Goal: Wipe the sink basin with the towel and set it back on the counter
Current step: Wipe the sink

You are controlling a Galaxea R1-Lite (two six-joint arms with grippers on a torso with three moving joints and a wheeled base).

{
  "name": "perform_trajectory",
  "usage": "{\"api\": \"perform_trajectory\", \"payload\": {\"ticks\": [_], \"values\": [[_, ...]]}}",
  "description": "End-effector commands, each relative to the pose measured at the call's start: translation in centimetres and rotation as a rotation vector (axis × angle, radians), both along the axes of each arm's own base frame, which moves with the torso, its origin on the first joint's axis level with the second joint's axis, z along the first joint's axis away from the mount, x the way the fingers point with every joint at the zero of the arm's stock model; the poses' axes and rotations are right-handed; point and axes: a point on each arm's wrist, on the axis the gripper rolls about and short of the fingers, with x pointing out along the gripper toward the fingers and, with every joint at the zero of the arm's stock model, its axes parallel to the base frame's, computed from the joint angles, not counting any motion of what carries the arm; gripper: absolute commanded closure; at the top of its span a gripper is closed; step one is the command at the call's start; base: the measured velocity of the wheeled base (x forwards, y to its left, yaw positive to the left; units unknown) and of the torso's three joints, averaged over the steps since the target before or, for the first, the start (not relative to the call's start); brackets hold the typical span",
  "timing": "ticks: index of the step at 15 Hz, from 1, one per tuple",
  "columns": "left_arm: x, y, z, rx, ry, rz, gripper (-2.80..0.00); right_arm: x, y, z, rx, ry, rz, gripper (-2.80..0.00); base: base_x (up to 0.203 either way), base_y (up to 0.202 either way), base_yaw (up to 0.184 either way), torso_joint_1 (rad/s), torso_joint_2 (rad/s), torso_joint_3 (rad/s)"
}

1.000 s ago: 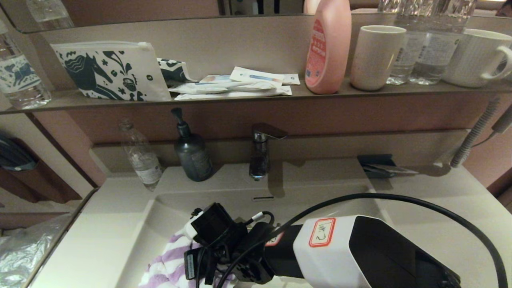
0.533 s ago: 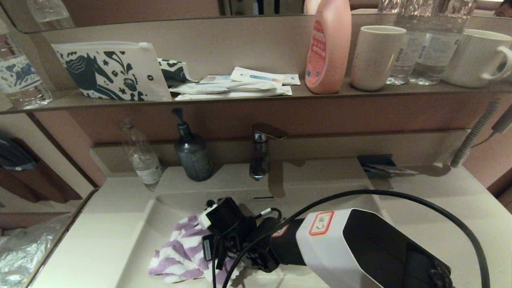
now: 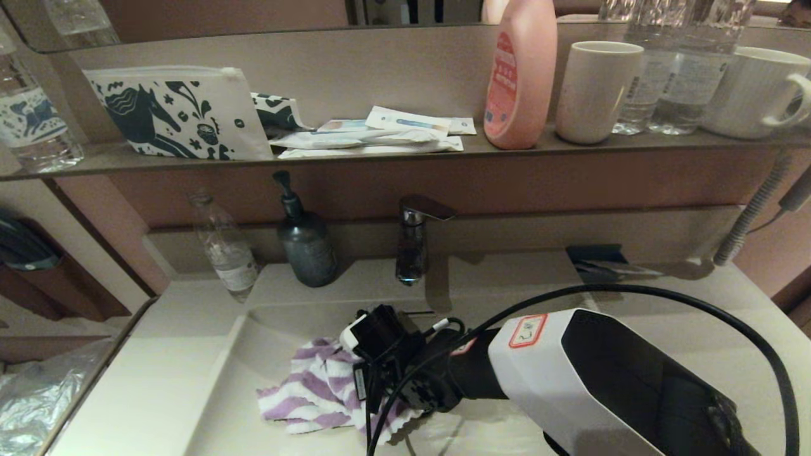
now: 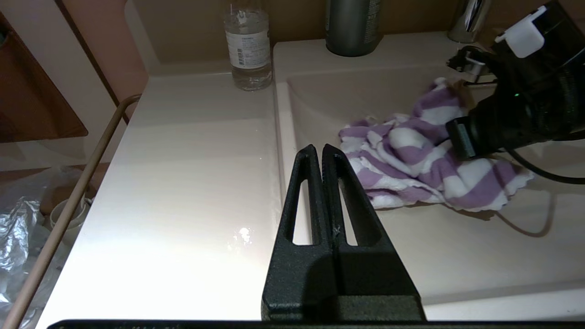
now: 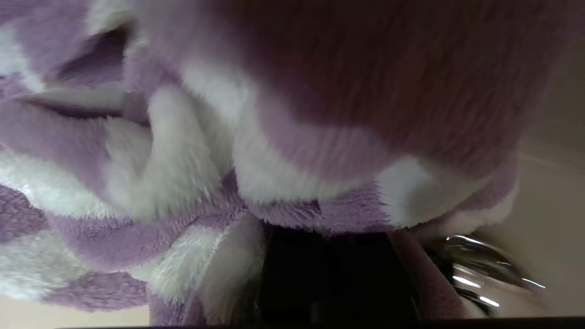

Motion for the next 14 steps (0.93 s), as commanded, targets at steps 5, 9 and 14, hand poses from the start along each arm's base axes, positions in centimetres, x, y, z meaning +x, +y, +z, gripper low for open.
{"api": "perform_trajectory", "payload": {"ticks": [5, 9, 14], "values": [[0.0, 0.0, 0.0, 0.000, 0.000, 0.000, 0.00, -0.1, -4.4, 0.0, -0.093, 0.040, -0.089, 0.00, 0.000, 0.000, 0.000, 0.000, 0.00, 0.000], [0.0, 0.0, 0.0, 0.000, 0.000, 0.000, 0.00, -0.6, -8.0, 0.1, -0.132, 0.047, -0.151, 0.00, 0.000, 0.000, 0.000, 0.000, 0.00, 0.000], [0.0, 0.0, 0.0, 0.000, 0.000, 0.000, 0.00, -1.2, -13.6, 0.4, -0.171, 0.076, -0.237, 0.00, 0.000, 0.000, 0.000, 0.000, 0.00, 0.000]]}}
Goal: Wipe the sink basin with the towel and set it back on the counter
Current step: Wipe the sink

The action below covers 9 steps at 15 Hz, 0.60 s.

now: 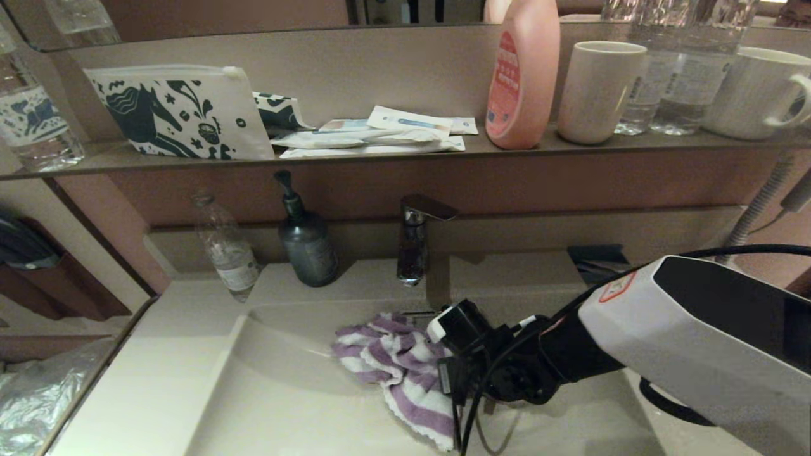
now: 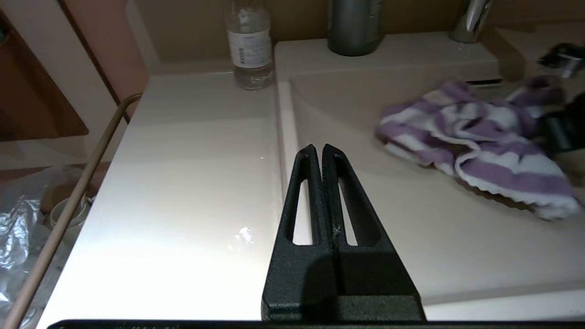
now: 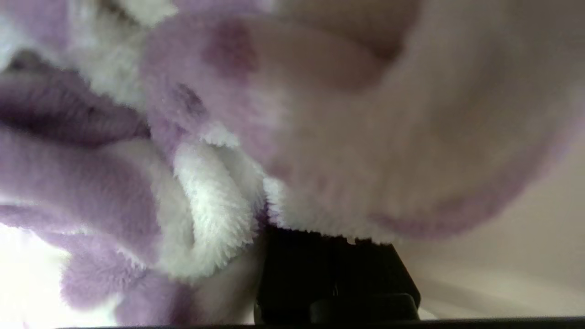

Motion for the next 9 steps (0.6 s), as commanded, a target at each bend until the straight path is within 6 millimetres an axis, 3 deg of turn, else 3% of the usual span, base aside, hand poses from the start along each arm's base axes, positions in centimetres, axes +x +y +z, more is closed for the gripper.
{"api": "perform_trajectory", "payload": {"ticks": [1, 5, 9], "values": [[0.0, 0.0, 0.0, 0.001, 0.000, 0.000, 0.00, -0.7, -2.5, 0.4, -0.033, 0.013, -0.046, 0.00, 0.000, 0.000, 0.000, 0.000, 0.00, 0.000], [0.0, 0.0, 0.0, 0.001, 0.000, 0.000, 0.00, -1.8, -5.4, 1.1, -0.092, 0.039, -0.054, 0.00, 0.000, 0.000, 0.000, 0.000, 0.00, 0.000], [0.0, 0.0, 0.0, 0.001, 0.000, 0.000, 0.00, -5.1, -7.6, 0.6, -0.234, 0.183, 0.002, 0.00, 0.000, 0.000, 0.000, 0.000, 0.00, 0.000]]}}
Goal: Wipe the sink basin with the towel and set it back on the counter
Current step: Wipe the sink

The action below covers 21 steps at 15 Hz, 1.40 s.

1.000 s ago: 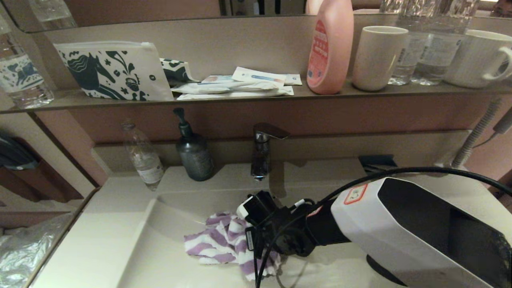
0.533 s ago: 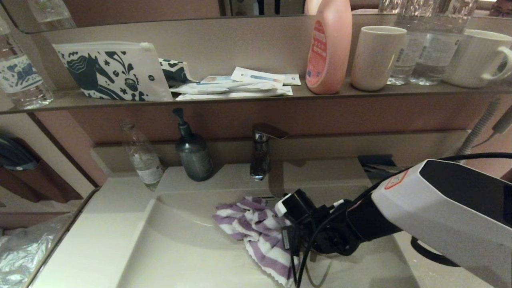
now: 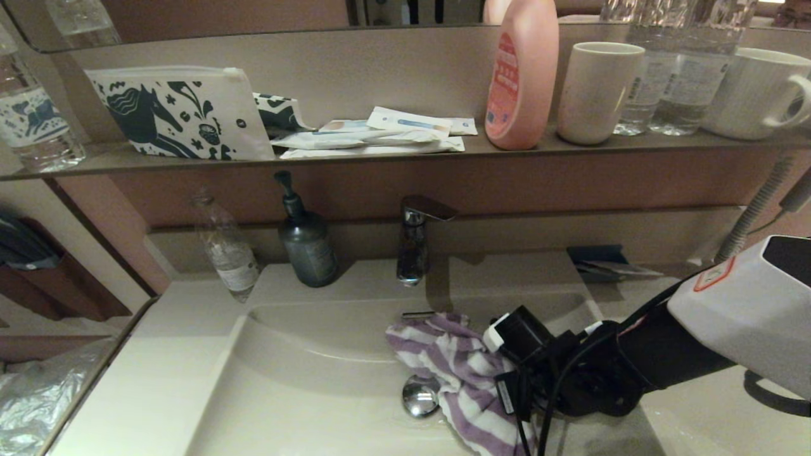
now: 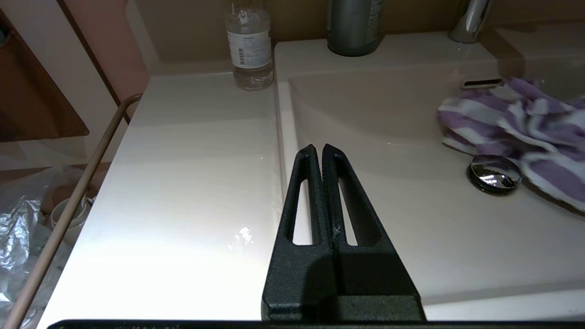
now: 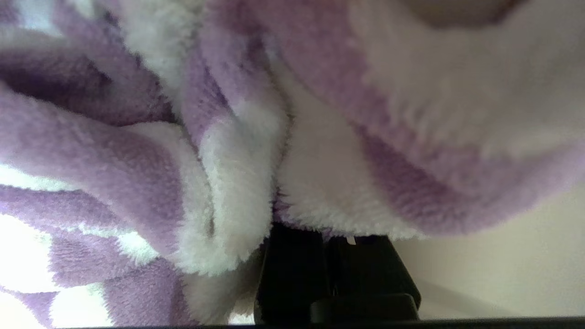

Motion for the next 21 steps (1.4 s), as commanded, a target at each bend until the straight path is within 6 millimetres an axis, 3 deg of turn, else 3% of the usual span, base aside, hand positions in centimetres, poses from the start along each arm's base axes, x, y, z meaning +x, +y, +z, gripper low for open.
{"api": "perform_trajectory", "payload": {"ticks": [1, 4, 8, 15, 21], "values": [[0.0, 0.0, 0.0, 0.000, 0.001, 0.000, 0.00, -2.2, -0.7, 0.0, -0.066, 0.081, 0.025, 0.00, 0.000, 0.000, 0.000, 0.000, 0.00, 0.000], [0.0, 0.0, 0.0, 0.000, 0.001, 0.000, 0.00, -4.9, 0.1, -0.5, -0.147, 0.163, 0.066, 0.00, 0.000, 0.000, 0.000, 0.000, 0.00, 0.000], [0.0, 0.0, 0.0, -0.001, 0.001, 0.000, 0.00, -7.8, 2.3, -3.3, -0.254, 0.276, 0.070, 0.00, 0.000, 0.000, 0.000, 0.000, 0.00, 0.000], [0.0, 0.0, 0.0, -0.001, 0.001, 0.000, 0.00, -5.6, 8.8, -4.7, -0.136, 0.227, 0.129, 0.00, 0.000, 0.000, 0.000, 0.000, 0.00, 0.000], [0.0, 0.0, 0.0, 0.000, 0.001, 0.000, 0.00, -4.7, 14.9, -3.2, 0.048, 0.184, 0.221, 0.00, 0.000, 0.000, 0.000, 0.000, 0.00, 0.000]]}}
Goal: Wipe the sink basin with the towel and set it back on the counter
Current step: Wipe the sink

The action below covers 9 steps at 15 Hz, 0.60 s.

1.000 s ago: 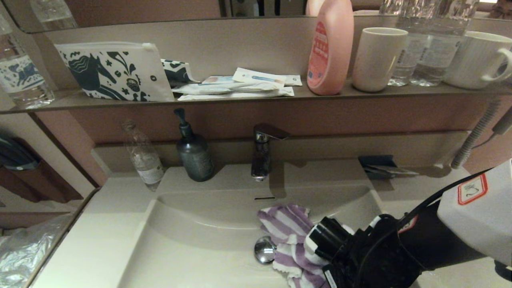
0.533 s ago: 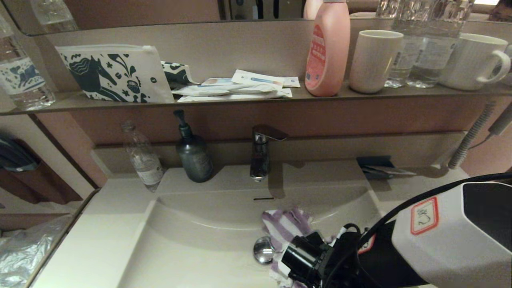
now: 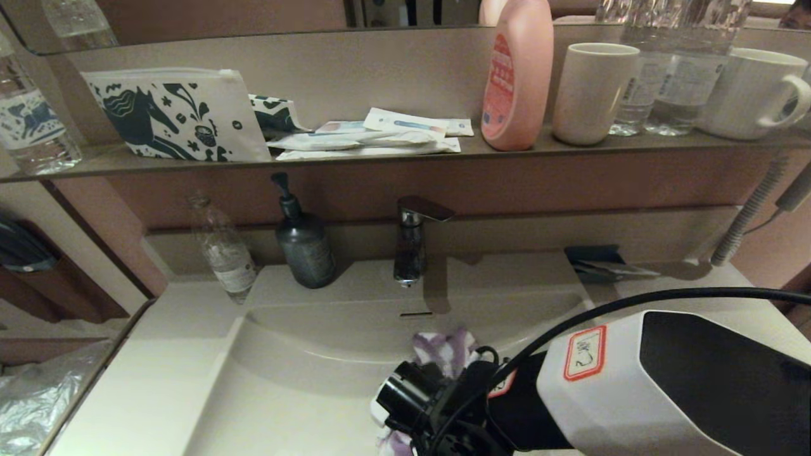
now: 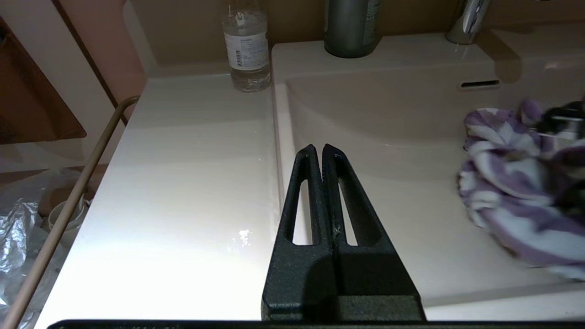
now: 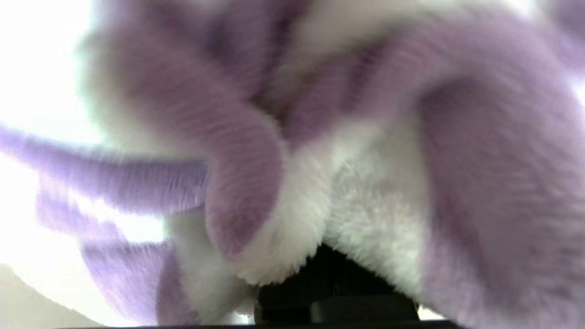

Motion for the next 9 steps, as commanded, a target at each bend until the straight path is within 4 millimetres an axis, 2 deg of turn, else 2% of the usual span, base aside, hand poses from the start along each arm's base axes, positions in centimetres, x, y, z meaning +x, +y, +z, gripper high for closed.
{"api": "perform_trajectory", "payload": {"ticks": [1, 3, 9], "values": [[0.0, 0.0, 0.0, 0.001, 0.000, 0.000, 0.00, 0.4, 2.1, -0.9, 0.034, -0.020, 0.018, 0.00, 0.000, 0.000, 0.000, 0.000, 0.00, 0.000], [0.0, 0.0, 0.0, 0.001, 0.000, 0.000, 0.00, 0.5, 4.0, -0.9, 0.084, -0.033, 0.040, 0.00, 0.000, 0.000, 0.000, 0.000, 0.00, 0.000], [0.0, 0.0, 0.0, 0.001, 0.000, 0.000, 0.00, 1.9, 9.4, 0.8, 0.313, -0.117, 0.025, 0.00, 0.000, 0.000, 0.000, 0.000, 0.00, 0.000]]}}
